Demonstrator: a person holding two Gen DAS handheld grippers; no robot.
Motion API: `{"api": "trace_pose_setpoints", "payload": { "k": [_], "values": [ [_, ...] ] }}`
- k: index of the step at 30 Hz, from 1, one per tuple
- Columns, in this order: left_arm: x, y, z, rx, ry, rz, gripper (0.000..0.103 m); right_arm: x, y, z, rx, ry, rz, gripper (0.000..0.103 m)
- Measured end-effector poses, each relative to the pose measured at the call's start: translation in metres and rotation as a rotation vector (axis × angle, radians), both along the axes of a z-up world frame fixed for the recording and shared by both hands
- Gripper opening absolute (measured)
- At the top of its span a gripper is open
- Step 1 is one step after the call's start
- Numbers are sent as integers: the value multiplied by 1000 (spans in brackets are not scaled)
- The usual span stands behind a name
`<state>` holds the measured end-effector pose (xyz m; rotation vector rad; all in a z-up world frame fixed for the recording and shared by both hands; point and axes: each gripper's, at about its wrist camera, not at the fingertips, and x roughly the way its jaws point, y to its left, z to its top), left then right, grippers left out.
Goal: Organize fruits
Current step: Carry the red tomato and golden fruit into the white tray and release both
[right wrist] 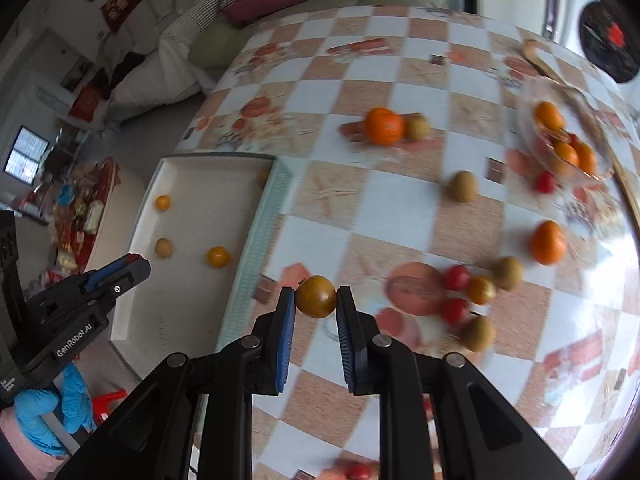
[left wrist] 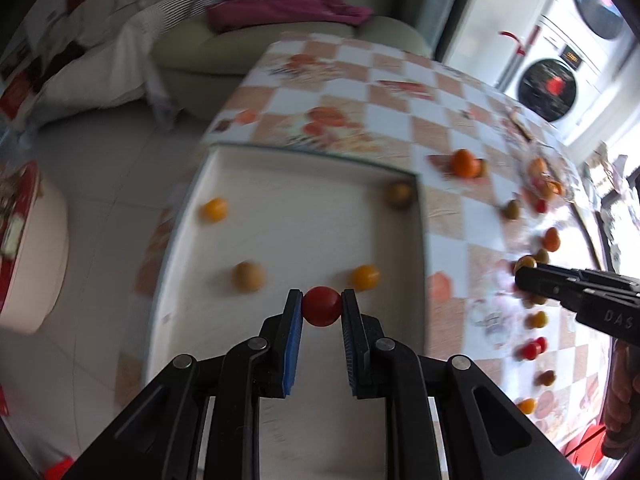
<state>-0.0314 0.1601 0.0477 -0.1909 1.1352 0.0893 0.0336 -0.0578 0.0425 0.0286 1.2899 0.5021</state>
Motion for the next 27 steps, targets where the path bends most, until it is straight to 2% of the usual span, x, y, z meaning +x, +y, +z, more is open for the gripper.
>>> {"api": "trace_pose_setpoints", "payload": {
  "k": [8, 17, 26, 27],
  "values": [
    [-25, 44, -26, -15, 42, 113, 20, -2, 78, -11, 10, 38, 145, 22],
    [-27, 58, -54, 2, 89, 128, 20, -8, 145, -39, -10, 96, 243, 22],
    [-29, 58, -66, 2, 123, 109, 21, -12, 163, -69, -72, 152, 263, 23],
    [-30, 58, -67, 3, 126, 104, 30, -12, 164, -71, -80, 157, 267, 23]
  ]
}}
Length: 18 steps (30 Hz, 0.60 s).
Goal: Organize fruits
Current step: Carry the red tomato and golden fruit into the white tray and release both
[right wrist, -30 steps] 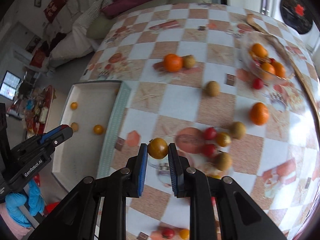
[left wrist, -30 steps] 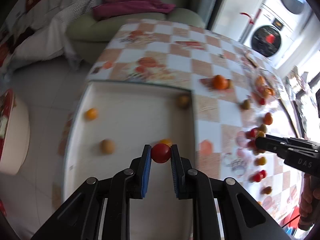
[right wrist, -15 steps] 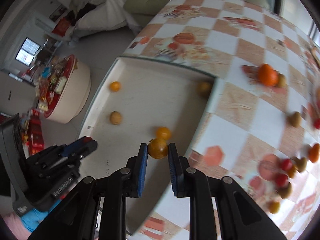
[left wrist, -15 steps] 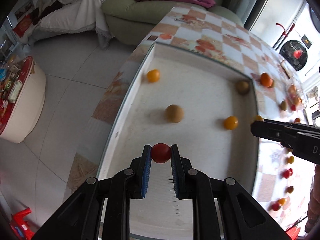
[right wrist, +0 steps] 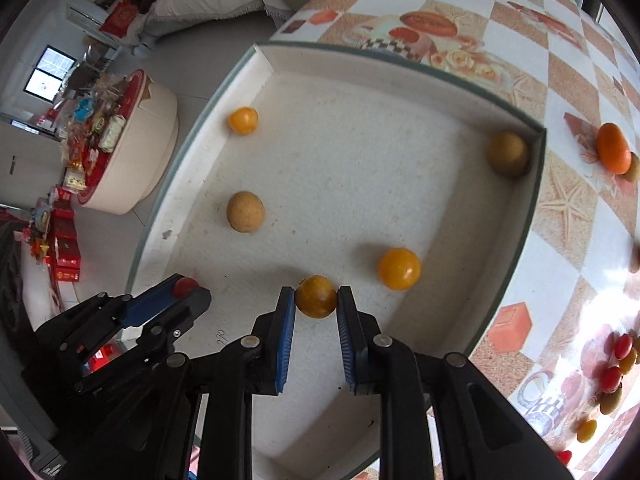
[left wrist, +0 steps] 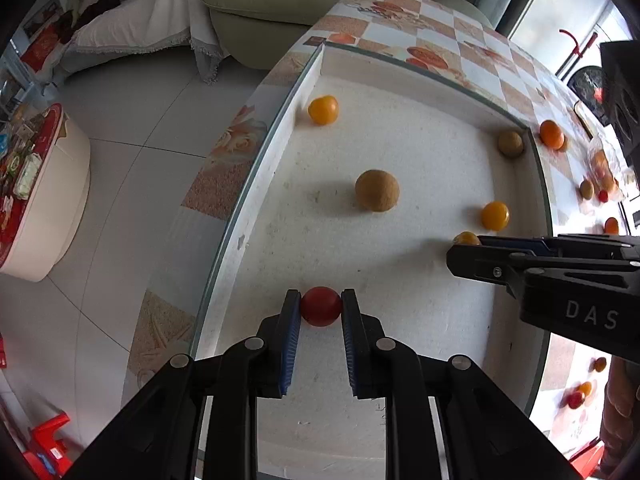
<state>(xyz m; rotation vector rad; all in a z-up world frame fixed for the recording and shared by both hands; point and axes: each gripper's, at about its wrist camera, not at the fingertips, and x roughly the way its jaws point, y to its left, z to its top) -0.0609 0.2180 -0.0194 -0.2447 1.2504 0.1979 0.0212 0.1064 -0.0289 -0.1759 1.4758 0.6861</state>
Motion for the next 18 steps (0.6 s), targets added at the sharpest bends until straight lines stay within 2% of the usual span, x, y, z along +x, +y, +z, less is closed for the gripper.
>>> {"api": "trace_pose_setpoints", "payload": {
  "k": [1, 3, 4, 6, 8, 9, 10, 12, 15, 18],
  "values": [
    [-1, -1, -1, -1, 2, -6, 54, 0, 1, -1, -6, -1, 4, 23],
    [-3, -1, 3, 20, -27, -1, 79, 0, 5, -2, -10, -9, 14, 24],
    [-6, -2, 6, 25, -56, -8, 79, 0, 6, -3, -12, -9, 16, 25],
    [-5, -3, 7, 26, -51, -25, 79, 1, 5, -3, -4, 1, 14, 31],
    [-4, -1, 6, 21, -38, -23, 79, 2, 4, -3, 2, 6, 8, 48],
    [-3, 0, 5, 15, -33, -20, 79, 2, 4, -2, 0, 0, 4, 60],
    [-3, 1, 5, 9, -28, -14, 79, 2, 3, 1, 9, -3, -1, 65],
    [-3, 3, 6, -3, -27, -6, 79, 2, 1, 6, 33, -4, -14, 67],
    [-3, 2, 9, 6, -24, -3, 79, 2, -4, 16, 54, -20, -26, 79],
    [-1, 1, 12, 21, -19, -10, 79, 3, -10, 28, 68, -42, -39, 80]
  ]
}}
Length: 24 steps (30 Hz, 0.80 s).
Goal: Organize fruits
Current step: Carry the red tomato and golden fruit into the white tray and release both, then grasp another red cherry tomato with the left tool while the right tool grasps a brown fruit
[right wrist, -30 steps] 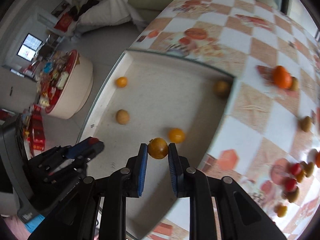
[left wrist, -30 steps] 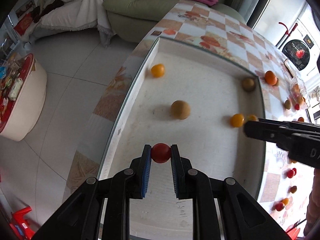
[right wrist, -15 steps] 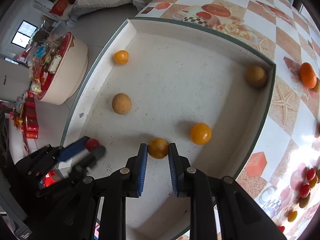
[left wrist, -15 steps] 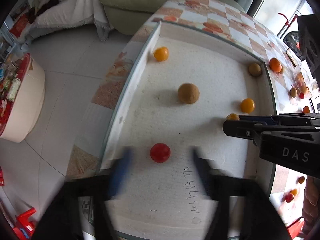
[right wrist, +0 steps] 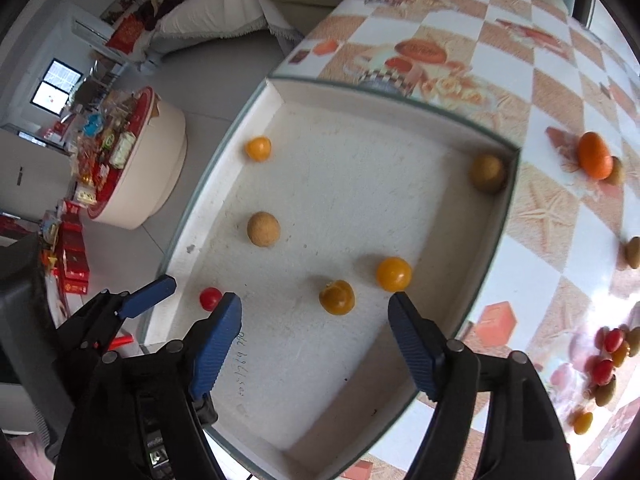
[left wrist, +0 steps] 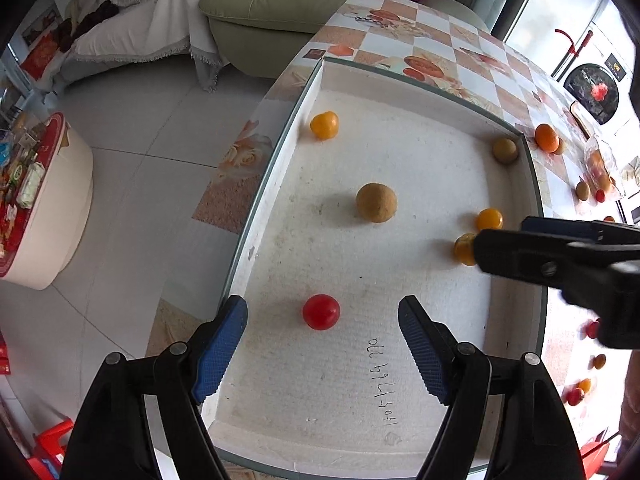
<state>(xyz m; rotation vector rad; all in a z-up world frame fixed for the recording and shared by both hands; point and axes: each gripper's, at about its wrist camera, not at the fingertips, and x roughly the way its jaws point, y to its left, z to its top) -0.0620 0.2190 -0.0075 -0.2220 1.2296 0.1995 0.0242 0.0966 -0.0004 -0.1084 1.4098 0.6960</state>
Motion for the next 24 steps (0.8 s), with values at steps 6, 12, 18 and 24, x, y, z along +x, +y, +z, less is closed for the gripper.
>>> {"api": "trace_pose_setpoints", "payload": {
  "k": [6, 12, 18, 24],
  "values": [
    [6, -7, 8, 20, -5, -28, 79, 4, -19, 18, 9, -37, -56, 83],
    [20, -31, 21, 23, -33, -96, 79, 6, -52, 30, -5, -79, -141, 95],
    [41, -72, 37, 26, -66, -206, 79, 5, -115, 35, -31, -96, -268, 95],
    [57, -127, 48, 23, -90, -345, 79, -10, -193, 38, -89, -88, -432, 95]
  ]
}}
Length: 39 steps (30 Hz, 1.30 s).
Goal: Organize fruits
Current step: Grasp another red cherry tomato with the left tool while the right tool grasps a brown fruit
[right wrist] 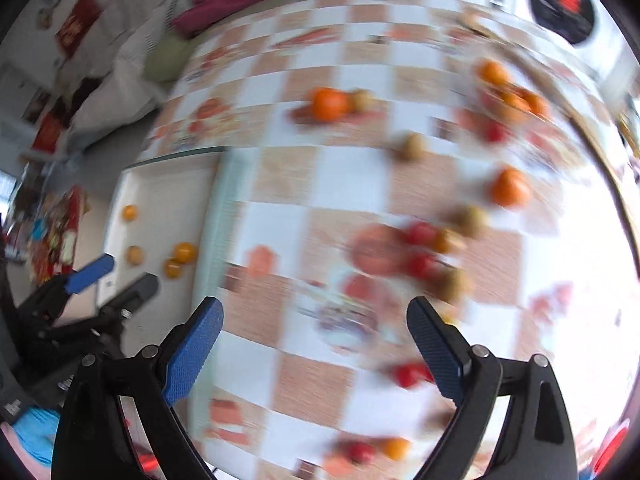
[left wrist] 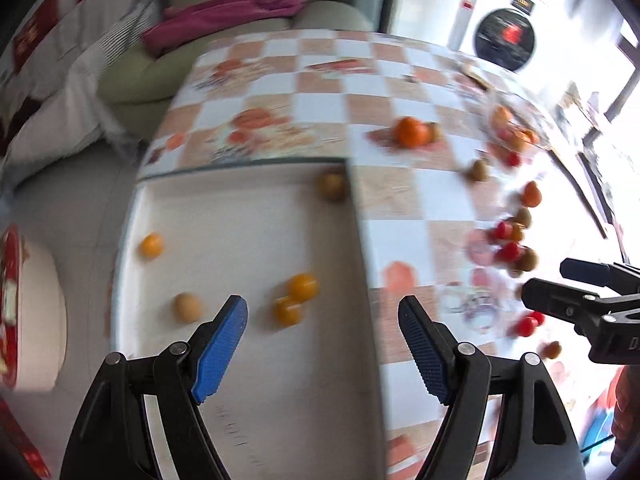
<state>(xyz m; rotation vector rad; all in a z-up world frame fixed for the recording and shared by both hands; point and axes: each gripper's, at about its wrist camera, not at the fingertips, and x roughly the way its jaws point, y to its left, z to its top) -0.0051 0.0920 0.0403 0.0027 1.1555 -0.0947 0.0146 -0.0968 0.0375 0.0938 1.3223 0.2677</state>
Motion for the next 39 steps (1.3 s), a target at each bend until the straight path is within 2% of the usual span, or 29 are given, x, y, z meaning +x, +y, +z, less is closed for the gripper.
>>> {"api": "trace_pose_setpoints", "payload": {
  "k": [8, 12, 18, 20, 22, 25, 30, 32, 34, 36, 37, 39],
  "values": [
    [-11, -79, -14, 1, 51, -201, 79, -38, -92, -15, -69, 66, -171, 95],
    [-32, -103, -23, 11, 85, -270, 79, -56, -114, -27, -79, 107, -198, 95],
    [-71, -124, -29, -44, 132, -345, 79, -74, -128, -38, -61, 140, -207, 92],
    [-81, -134, -32, -51, 144, -380, 79, -77, -128, -41, -55, 142, -200, 84],
    [-89, -145, -37, -46, 146, -412, 79, -77, -128, -46, -45, 155, -198, 72],
    [-96, -156, -42, -38, 139, -444, 79, -75, -128, -54, -11, 186, -185, 61],
    [-94, -169, -49, -46, 133, -452, 79, -75, -121, -58, 7, 191, -124, 49],
    [-92, -173, -51, -50, 131, -449, 79, -74, -119, -59, 10, 191, -109, 40],
    [-92, -175, -55, -51, 132, -444, 79, -72, -118, -59, 16, 197, -106, 27],
    [-90, -174, -58, -49, 137, -437, 75, -72, -118, -60, 24, 202, -100, 25],
    [-90, -175, -59, -51, 144, -434, 65, -71, -117, -60, 23, 202, -97, 25],
    [-89, -175, -62, -70, 167, -437, 63, -69, -115, -60, 24, 201, -93, 25]
  ]
}}
